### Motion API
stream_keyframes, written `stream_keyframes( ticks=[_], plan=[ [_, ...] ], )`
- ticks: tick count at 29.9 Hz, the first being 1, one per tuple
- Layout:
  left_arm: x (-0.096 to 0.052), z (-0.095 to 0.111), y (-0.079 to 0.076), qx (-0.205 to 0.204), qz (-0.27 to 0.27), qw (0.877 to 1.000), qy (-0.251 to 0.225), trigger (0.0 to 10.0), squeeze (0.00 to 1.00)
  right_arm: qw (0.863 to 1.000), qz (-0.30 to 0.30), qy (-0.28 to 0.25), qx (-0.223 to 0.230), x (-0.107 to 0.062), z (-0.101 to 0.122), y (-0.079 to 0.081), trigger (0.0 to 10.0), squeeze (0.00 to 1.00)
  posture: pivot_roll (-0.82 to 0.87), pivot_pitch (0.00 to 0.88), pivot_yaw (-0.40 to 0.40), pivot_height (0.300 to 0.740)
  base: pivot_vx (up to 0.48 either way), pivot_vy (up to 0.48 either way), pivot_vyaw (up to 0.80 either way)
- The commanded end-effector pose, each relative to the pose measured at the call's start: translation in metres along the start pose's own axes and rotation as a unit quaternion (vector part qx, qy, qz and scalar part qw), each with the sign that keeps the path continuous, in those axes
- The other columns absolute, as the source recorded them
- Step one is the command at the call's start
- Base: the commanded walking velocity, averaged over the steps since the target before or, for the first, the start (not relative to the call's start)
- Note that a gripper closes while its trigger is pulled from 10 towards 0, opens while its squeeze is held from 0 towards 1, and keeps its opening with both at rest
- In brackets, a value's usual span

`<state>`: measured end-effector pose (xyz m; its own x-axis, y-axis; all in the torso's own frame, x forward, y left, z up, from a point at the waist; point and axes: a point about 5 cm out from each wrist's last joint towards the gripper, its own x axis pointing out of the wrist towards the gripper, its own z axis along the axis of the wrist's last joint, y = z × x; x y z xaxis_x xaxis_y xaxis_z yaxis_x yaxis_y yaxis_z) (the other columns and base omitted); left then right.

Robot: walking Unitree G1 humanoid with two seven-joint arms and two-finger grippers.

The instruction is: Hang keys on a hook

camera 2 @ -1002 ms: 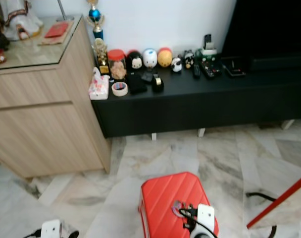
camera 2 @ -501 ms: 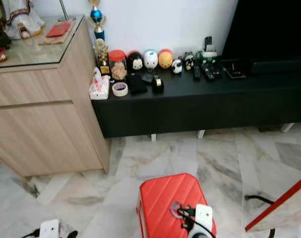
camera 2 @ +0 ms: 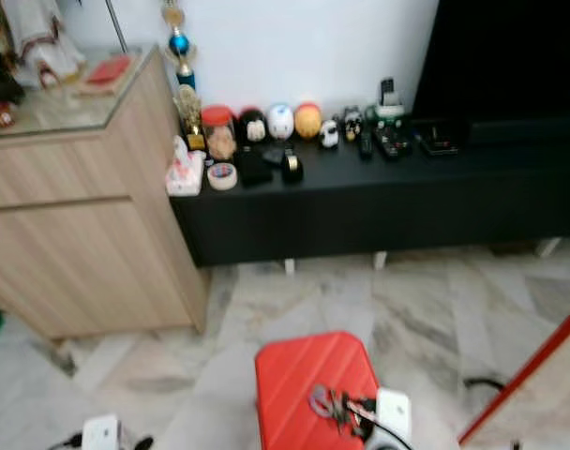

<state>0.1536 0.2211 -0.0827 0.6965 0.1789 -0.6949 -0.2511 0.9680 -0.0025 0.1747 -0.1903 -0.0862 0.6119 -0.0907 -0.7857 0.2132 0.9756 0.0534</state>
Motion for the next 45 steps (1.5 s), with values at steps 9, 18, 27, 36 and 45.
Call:
stream_keyframes(
  ticks=[9,18,27,36,45],
  plan=[
    [-0.002,-0.004,0.005,0.016,0.001,1.0,0.009,10.0,0.0,1.0,0.015,-0.01,0.009,0.001,0.002,0.01,10.0,0.0,0.09,0.046,-0.012,0.74,0.0,-0.031,0.0],
    [-0.002,-0.005,0.004,0.015,0.002,1.0,0.008,10.0,0.0,1.0,0.016,-0.01,0.008,0.001,0.002,0.01,10.0,0.0,0.09,0.049,-0.012,0.74,0.0,-0.208,0.0],
    [-0.003,-0.005,0.004,0.012,0.003,1.0,0.008,10.0,0.0,0.999,0.019,-0.022,0.015,0.001,0.004,0.011,10.0,0.0,0.09,0.05,-0.013,0.74,0.0,0.0,0.0],
    [-0.002,0.004,0.008,0.006,0.007,1.0,-0.027,10.0,0.0,0.995,0.04,-0.09,0.015,-0.001,0.017,0.013,10.0,0.0,0.09,0.051,-0.017,0.74,0.0,0.0,0.0],
    [0.003,0.079,0.008,-0.001,-0.01,0.974,-0.225,10.0,0.0,0.989,0.055,-0.14,-0.004,-0.004,0.025,0.012,10.0,0.0,0.08,0.055,-0.027,0.74,0.0,0.0,0.0]
  ],
)
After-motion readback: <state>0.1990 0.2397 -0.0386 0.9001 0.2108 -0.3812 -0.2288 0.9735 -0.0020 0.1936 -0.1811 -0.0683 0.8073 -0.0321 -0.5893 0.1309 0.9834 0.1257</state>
